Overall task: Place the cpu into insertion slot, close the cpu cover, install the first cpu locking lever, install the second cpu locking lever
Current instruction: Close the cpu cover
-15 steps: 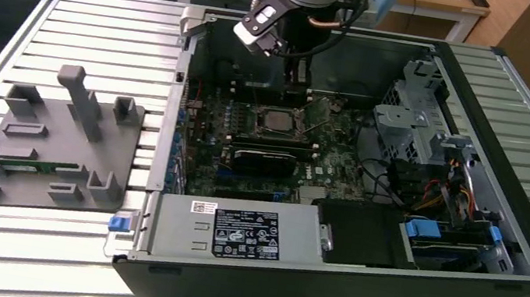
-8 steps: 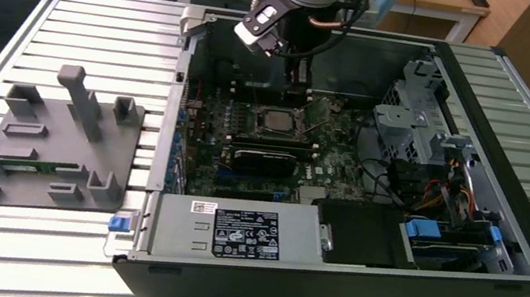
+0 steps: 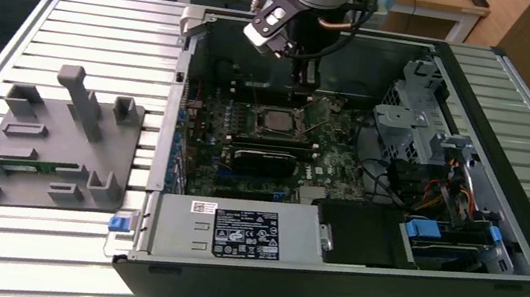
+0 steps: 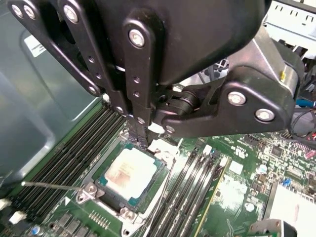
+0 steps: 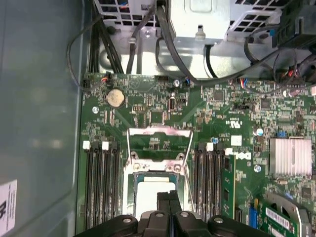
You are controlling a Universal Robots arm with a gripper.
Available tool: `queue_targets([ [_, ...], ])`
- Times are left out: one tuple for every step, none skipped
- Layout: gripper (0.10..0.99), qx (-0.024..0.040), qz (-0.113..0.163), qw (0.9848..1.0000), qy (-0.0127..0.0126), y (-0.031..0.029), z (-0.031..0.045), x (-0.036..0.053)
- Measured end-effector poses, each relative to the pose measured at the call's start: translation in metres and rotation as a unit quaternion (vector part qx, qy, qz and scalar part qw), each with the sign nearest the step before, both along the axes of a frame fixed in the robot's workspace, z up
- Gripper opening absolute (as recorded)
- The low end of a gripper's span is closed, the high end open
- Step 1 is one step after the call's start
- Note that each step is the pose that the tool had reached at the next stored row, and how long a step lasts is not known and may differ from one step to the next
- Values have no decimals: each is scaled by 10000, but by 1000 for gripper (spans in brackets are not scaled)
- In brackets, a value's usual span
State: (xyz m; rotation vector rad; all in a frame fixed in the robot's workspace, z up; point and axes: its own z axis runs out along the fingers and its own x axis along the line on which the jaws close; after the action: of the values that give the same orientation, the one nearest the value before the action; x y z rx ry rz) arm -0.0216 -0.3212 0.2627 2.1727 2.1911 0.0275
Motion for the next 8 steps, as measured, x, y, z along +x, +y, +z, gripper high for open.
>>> queue_targets([
  [122, 0, 0, 10000, 0, 0, -1, 10],
  [122, 0, 0, 10000, 0, 0, -1, 20],
  [122, 0, 0, 10000, 0, 0, -1, 26],
  [122, 0, 0, 10000, 1, 0, -2, 32],
  [122, 0, 0, 10000, 1, 0, -2, 35],
  [122, 0, 0, 10000, 1, 0, -2, 37],
  [122, 1, 0, 10000, 3, 0, -3, 42],
  [122, 1, 0, 10000, 5, 0, -3, 46],
])
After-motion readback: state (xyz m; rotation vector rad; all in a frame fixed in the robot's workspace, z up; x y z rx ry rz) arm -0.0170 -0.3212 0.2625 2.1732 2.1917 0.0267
